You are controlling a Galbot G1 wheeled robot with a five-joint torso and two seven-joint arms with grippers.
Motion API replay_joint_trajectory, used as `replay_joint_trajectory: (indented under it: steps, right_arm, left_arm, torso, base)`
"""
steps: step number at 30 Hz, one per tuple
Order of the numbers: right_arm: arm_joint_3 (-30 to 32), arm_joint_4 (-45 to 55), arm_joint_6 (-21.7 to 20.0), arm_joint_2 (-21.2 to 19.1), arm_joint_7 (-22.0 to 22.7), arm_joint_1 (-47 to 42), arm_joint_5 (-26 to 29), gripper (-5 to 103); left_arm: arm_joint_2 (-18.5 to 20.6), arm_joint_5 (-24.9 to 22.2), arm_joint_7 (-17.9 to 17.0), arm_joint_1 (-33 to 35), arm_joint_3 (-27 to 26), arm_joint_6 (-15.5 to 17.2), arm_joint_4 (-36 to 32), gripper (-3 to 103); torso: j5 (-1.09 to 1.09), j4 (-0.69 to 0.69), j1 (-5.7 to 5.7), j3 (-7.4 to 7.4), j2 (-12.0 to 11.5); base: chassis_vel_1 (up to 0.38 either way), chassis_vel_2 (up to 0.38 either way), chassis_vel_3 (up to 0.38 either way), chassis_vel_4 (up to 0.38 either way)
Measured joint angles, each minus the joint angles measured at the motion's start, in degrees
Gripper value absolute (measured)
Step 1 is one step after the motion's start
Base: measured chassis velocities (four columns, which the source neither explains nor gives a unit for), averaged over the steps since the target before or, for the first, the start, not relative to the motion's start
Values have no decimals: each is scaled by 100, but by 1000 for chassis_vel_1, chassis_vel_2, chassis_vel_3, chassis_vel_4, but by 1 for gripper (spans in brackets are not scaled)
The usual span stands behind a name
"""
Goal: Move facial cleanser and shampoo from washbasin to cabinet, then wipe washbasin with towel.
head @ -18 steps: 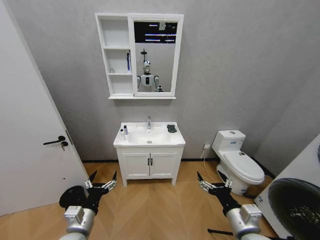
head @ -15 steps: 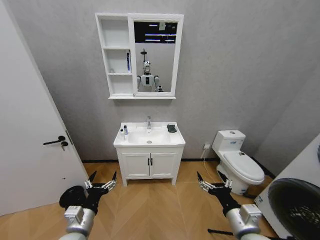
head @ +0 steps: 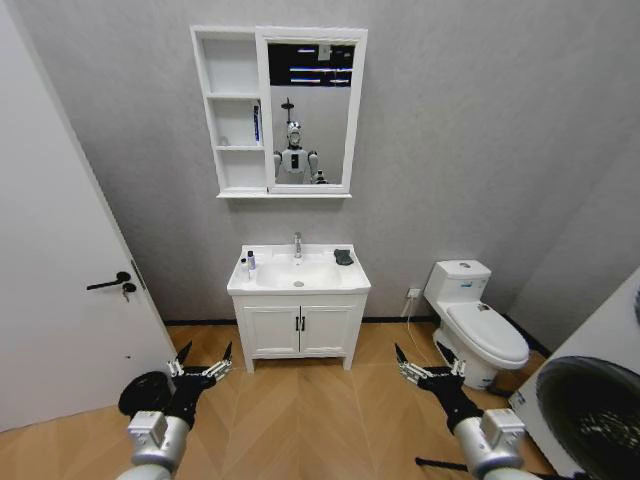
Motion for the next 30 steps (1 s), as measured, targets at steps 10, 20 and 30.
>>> replay_joint_trajectory:
  steps: [10, 20, 30]
  right_arm:
    - [46, -54, 26, -13, -99, 33, -144, 100]
    - [54, -70, 36, -14, -142, -9, -196, 100]
    - [51, -53, 40, -24, -151, -23, -196, 100]
  left_arm:
    - [-17, 98, 16, 15, 34, -10, 0, 100]
    - [-57, 182, 35, 65, 47, -50, -6, 100]
    - [-56, 183, 39, 79, 45, -57, -57, 100]
  torso:
    - [0, 0, 0, 0, 0]
    - [1, 0, -2, -1, 2]
    - [2, -1, 3, 0, -1]
  base:
    - [0, 0, 0, 0]
    - [-52, 56, 63, -54]
    - [-203, 204, 204, -207]
